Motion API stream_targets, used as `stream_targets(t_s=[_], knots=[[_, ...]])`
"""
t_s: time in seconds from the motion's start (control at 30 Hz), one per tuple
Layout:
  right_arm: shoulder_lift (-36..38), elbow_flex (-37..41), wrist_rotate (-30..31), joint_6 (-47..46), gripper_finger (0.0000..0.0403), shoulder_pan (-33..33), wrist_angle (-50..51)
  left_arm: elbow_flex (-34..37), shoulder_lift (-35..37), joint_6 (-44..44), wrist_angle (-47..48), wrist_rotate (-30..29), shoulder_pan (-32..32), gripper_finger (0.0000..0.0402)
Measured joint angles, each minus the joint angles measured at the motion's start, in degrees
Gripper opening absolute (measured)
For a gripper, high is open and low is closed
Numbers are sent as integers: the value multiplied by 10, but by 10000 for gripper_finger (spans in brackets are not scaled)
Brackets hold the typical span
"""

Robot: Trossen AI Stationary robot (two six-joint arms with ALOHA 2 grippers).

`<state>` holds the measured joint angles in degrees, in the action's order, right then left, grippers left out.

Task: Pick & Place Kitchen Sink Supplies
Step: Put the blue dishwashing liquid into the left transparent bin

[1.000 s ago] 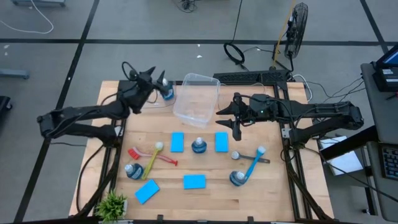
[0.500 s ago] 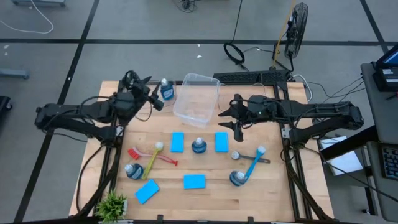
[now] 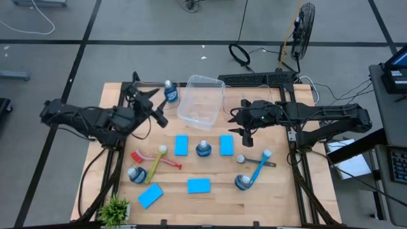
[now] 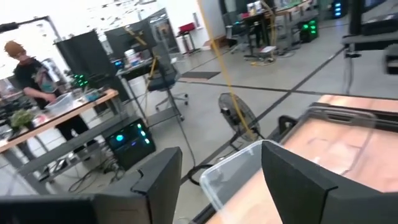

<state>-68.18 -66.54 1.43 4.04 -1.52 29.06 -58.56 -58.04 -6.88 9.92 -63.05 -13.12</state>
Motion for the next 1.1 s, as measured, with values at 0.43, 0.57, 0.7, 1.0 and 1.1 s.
stream_targets(t_s=[0.43,0.57,0.7,1.0,1.1], knots=[[0,0,-17,-19,155,1,63,-130,-111,136,188,38,-43,227],[0,0,-17,-31,155,1,77,-163,-136,213,253,103,-43,228],[0,0,-37,-33,155,1,77,-173,-155,291,307,174,-43,228],[0,21,-120,-45,155,5,75,-173,-159,505,469,328,-51,228],[0,42,-120,-59,155,13,53,-168,-159,555,518,321,-70,228]])
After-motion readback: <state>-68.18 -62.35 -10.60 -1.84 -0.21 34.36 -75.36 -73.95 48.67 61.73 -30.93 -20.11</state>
